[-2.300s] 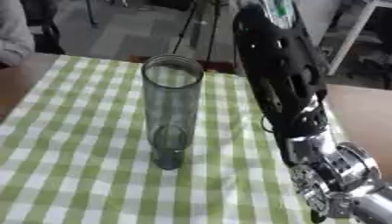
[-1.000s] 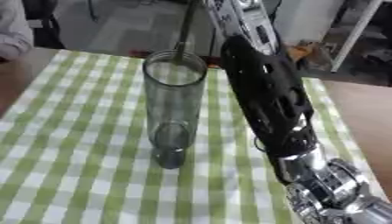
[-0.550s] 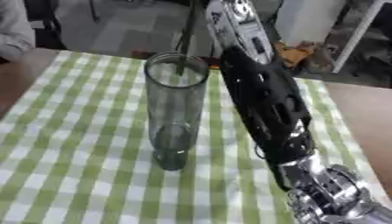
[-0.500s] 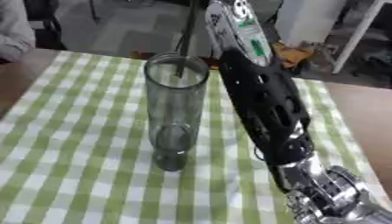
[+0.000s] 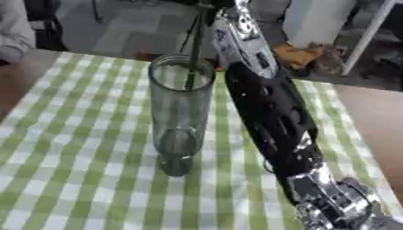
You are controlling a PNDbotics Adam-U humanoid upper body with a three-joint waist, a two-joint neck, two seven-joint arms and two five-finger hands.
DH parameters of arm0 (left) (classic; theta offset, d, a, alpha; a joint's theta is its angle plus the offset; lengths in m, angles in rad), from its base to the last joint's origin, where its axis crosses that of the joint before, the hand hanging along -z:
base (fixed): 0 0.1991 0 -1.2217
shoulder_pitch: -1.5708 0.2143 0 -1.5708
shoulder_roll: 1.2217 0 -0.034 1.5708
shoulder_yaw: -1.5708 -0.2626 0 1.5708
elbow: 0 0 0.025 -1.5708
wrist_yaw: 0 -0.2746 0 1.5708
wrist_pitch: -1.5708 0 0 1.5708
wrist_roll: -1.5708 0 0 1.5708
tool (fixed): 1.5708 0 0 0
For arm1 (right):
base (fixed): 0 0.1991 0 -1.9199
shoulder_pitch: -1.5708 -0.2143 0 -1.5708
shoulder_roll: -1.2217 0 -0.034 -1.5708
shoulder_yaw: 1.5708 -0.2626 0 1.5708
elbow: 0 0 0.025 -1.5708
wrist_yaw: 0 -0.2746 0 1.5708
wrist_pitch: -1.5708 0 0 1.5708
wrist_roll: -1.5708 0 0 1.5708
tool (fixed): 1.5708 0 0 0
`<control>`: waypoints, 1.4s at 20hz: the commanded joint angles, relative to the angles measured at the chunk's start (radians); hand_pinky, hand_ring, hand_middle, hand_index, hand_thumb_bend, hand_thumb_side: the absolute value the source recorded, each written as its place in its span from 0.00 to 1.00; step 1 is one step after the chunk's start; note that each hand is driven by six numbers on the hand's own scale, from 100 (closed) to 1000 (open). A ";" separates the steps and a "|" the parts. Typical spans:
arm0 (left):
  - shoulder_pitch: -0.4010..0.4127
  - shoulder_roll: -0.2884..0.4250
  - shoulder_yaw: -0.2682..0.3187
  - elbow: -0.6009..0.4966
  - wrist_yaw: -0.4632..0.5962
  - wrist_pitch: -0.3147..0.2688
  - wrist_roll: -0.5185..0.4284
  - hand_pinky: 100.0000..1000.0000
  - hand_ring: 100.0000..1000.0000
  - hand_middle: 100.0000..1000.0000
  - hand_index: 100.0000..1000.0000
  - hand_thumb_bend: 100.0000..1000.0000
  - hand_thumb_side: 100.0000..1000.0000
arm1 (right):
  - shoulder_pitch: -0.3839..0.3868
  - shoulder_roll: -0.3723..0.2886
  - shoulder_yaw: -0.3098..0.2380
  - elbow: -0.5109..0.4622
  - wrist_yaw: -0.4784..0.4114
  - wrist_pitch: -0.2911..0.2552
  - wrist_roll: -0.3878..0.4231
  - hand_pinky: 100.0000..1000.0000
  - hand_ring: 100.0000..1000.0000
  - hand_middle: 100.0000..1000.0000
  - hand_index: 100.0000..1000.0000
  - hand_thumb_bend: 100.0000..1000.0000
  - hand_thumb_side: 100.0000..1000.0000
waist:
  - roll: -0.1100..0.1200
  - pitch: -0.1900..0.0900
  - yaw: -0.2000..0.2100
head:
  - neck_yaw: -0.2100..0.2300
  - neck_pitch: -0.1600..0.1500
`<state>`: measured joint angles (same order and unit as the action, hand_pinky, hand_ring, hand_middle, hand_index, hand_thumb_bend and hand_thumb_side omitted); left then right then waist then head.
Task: Arrange flowers into the vase.
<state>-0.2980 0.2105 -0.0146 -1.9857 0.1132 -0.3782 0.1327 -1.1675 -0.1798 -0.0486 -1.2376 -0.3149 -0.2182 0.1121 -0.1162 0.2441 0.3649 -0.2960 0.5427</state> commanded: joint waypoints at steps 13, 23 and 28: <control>-0.013 0.004 0.002 -0.014 0.001 -0.002 -0.002 0.48 0.81 0.93 0.95 0.00 0.85 | -0.005 -0.018 -0.004 0.026 0.076 -0.023 0.006 0.11 0.11 0.00 0.00 0.46 0.68 | 0.010 -0.017 -0.005 | 0.008 -0.016; -0.011 0.005 0.004 -0.014 0.000 -0.001 0.000 0.48 0.80 0.93 0.95 0.00 0.85 | 0.002 -0.041 -0.003 0.041 0.135 -0.067 0.002 0.21 0.25 0.16 0.06 0.46 0.86 | 0.008 -0.021 -0.011 | 0.017 -0.015; -0.009 0.005 0.004 -0.014 -0.001 -0.001 0.001 0.48 0.80 0.93 0.95 0.00 0.85 | 0.002 -0.054 0.003 0.050 0.179 -0.064 0.000 0.25 0.28 0.19 0.10 0.46 0.91 | 0.009 -0.021 -0.013 | 0.020 -0.014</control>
<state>-0.2990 0.2103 -0.0145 -1.9857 0.1132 -0.3781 0.1328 -1.1445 -0.2036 -0.0480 -1.1811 -0.1530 -0.2799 0.1115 -0.1173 0.2438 0.3522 -0.2792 0.5381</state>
